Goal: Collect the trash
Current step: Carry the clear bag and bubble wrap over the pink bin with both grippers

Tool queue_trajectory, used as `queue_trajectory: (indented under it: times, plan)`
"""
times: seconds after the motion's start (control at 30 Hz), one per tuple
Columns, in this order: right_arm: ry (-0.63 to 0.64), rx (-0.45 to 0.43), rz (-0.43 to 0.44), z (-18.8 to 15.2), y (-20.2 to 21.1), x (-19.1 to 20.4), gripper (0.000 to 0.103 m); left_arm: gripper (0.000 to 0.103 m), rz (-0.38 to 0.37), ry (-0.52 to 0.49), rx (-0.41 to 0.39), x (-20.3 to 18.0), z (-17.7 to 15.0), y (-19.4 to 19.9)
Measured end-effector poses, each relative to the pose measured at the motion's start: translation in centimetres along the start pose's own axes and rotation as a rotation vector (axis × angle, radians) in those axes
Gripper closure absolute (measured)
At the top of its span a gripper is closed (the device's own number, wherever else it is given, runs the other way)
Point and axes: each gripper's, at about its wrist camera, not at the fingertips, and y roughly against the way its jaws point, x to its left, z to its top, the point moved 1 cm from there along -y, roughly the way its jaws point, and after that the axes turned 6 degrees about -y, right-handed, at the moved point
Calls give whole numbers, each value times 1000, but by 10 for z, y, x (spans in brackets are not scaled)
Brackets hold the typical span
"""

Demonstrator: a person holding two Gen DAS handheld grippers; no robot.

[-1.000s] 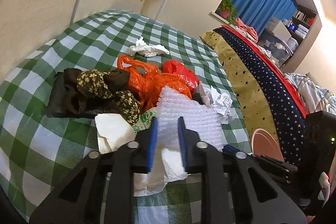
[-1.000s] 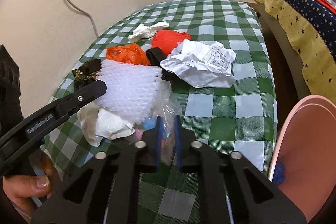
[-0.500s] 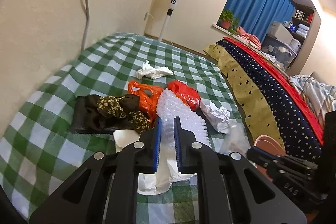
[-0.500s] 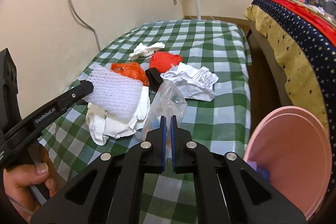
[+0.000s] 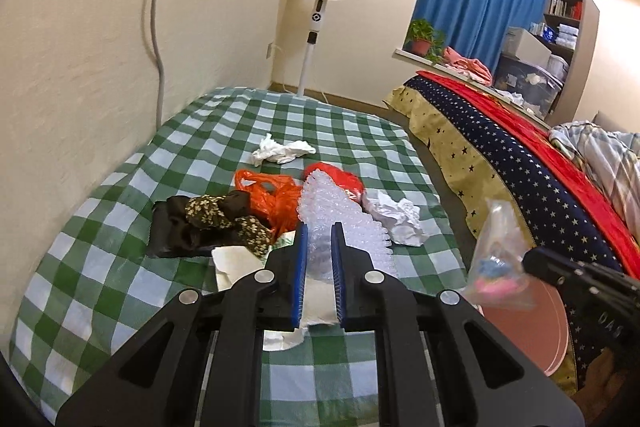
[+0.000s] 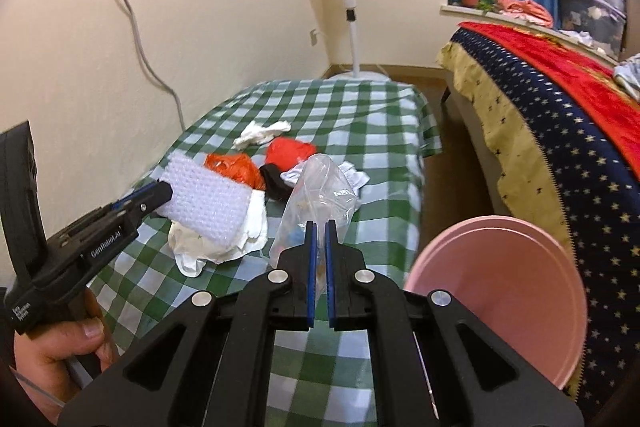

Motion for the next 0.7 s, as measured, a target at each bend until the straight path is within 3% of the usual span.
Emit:
queue_trajectory:
  times: [0.4,0.7]
  plan:
    - [-12,-66,-115,-2,46,-27,99,91,-40,-60,-19,-44,-1,13]
    - [-114,-98,-195,-1,69,-66,99,91,-91,-105,-17,-81,-2,9]
